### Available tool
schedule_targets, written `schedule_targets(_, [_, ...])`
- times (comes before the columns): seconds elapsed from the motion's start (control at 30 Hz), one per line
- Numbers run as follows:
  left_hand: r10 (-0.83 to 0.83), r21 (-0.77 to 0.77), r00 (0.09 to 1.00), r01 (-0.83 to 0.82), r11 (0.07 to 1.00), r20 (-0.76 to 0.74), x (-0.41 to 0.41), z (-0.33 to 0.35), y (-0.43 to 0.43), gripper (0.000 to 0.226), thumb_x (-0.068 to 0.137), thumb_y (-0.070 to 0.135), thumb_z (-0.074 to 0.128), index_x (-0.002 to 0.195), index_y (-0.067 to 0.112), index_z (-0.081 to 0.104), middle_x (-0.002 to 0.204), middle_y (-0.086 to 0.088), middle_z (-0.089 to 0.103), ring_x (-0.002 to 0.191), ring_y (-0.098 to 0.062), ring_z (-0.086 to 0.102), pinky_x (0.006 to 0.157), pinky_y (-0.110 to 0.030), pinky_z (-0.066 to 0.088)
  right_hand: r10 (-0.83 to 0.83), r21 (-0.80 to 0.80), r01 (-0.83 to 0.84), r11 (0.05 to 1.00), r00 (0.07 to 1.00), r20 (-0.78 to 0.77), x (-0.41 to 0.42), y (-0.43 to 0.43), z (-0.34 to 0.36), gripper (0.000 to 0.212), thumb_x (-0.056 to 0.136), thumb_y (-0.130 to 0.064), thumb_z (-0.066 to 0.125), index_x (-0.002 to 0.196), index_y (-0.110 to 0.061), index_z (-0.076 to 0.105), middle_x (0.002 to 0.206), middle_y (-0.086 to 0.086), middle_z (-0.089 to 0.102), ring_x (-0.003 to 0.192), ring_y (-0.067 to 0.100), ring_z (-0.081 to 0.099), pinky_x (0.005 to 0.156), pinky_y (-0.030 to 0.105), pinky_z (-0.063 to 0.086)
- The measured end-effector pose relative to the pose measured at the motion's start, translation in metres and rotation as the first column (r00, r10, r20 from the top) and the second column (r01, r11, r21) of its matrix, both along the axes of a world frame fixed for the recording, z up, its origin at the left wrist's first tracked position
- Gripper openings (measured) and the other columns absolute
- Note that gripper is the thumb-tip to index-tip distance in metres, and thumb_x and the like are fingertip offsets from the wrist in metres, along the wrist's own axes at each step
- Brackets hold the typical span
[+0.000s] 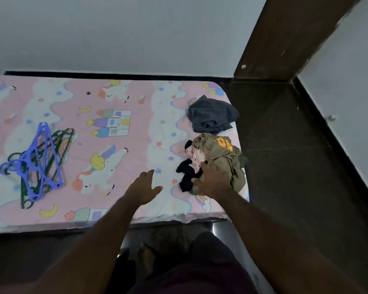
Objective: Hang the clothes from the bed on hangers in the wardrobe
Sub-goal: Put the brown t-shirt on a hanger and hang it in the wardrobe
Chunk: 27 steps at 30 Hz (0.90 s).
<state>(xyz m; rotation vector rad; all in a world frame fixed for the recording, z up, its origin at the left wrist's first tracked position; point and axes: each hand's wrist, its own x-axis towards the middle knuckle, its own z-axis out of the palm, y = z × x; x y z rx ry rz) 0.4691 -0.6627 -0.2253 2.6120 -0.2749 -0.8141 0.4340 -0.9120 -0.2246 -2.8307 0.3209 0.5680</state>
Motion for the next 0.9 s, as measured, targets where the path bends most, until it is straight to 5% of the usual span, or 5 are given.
schedule_targets(0.3, [-0.009,-0.098,0.997,0.002,0.995,-0.071,0.062,-0.009,-0.045,0.071,0.097,0.038,0.055,0.153,0.011,0.021,0.153,-0.013,0.032,0.139,-0.027,0.035,0.110,-0.032,0.028,-0.086,0.060,0.091,0.994,0.993,-0.082,0.083,-0.060,-0.041,0.078,0.089,-0.043,0.064,0.151,-0.017,0.025,0.154,0.019,0.026,0.138,0.039,0.033,0.108,0.047,0.036])
schedule_targets(0.47, [0.071,-0.108,0.989,-0.086,0.990,-0.129,0.089,-0.022,-0.071,0.070,0.096,0.037,0.057,0.153,0.012,0.024,0.154,-0.011,0.032,0.140,-0.023,0.034,0.110,-0.030,0.027,-0.108,0.046,0.112,0.993,0.991,-0.083,0.131,-0.102,-0.077,0.051,0.104,-0.015,0.034,0.152,-0.004,0.022,0.155,0.023,0.025,0.144,0.035,0.024,0.114,0.041,0.019])
schedule_targets(0.7, [0.123,-0.059,0.972,-0.137,0.989,-0.202,0.109,-0.039,-0.097,0.068,0.095,0.037,0.058,0.152,0.014,0.027,0.151,-0.010,0.036,0.133,-0.027,0.042,0.109,-0.035,0.032,-0.002,-0.122,-0.011,0.992,0.995,-0.101,0.148,-0.142,-0.122,0.049,0.098,-0.025,0.048,0.147,-0.019,0.041,0.156,0.018,0.026,0.134,0.041,0.037,0.111,0.054,0.031])
schedule_targets(0.8, [0.162,-0.061,0.955,-0.183,0.981,-0.247,0.114,-0.041,-0.108,0.066,0.094,0.038,0.059,0.150,0.016,0.031,0.149,-0.010,0.039,0.131,-0.026,0.045,0.108,-0.036,0.036,-0.122,0.070,0.120,0.990,0.992,0.024,0.148,-0.146,-0.121,0.047,0.097,-0.035,0.044,0.141,-0.021,0.053,0.151,0.015,0.040,0.139,0.037,0.036,0.119,0.048,0.020])
schedule_targets(0.9, [0.333,-0.136,0.871,-0.402,0.905,-0.361,0.124,-0.031,-0.127,0.061,0.092,0.045,0.061,0.143,0.019,0.042,0.138,-0.007,0.050,0.120,-0.021,0.053,0.094,-0.031,0.043,-0.395,0.404,0.308,0.861,0.906,0.151,0.146,-0.130,-0.087,0.036,0.096,-0.021,0.046,0.124,-0.011,0.066,0.129,0.013,0.063,0.122,0.030,0.055,0.103,0.028,0.036])
